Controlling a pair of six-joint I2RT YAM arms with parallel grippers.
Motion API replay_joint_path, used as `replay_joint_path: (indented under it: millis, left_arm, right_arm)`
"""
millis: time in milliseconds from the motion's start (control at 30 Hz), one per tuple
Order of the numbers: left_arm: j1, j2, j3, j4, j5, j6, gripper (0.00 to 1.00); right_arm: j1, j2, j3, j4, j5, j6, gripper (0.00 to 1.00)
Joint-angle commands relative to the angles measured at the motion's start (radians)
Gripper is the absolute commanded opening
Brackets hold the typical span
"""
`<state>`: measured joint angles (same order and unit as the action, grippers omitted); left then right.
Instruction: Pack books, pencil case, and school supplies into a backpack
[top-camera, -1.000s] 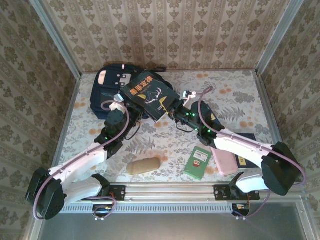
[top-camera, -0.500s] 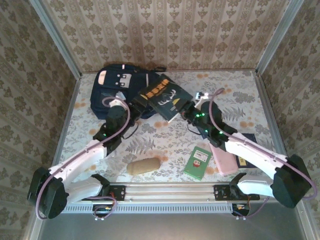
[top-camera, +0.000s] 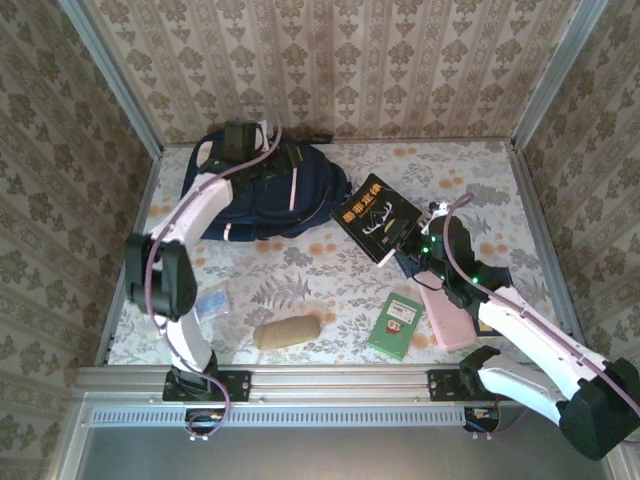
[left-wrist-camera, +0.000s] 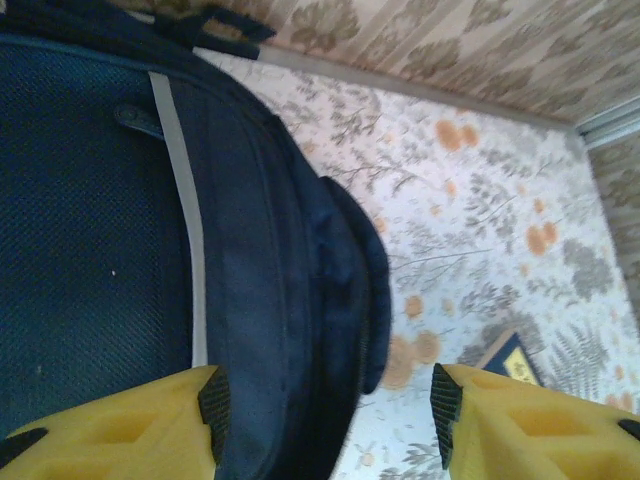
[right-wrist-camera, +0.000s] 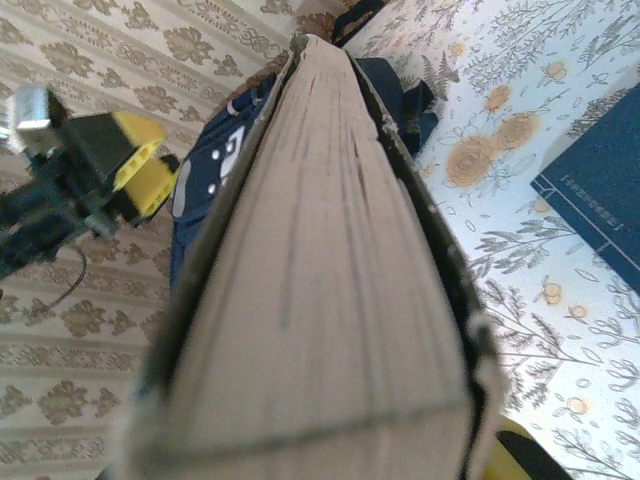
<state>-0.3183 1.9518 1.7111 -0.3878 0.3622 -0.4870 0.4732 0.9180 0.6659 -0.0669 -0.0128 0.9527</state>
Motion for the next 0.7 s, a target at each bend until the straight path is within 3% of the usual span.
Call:
replay_joint_path:
  millis: [0,133,300,467,667]
  left_arm:
    - [0.028,0.105,0.160,-0.156,0.077,0.105,0.57]
    - [0.040,0.231,0.268,-0.160,0.128,0.082,0.55]
    - [0.053,0.326,0.282,-0.096,0.195,0.024,0.49]
    - [0.050,0.351,0.239,-0.027,0.234,-0.016,0.46]
    - [0.030,0.358,0.226,0.009,0.252,-0.014,0.33]
  right_arm:
    - [-0.010,-0.075,0.006,-0.007,-0.018,-0.077,0.00]
    - [-0.022,-0.123,0.008,-0.062,-0.017,-0.102,0.00]
    - [-0.050,-0.167,0.002,-0.097,-0.030,-0.115,0.00]
    - [-0.077,-0.171,0.000,-0.098,-0.056,-0.118,0.00]
    - [-0.092,-0.141,-0.017,-0.063,-0.091,-0.102,0.00]
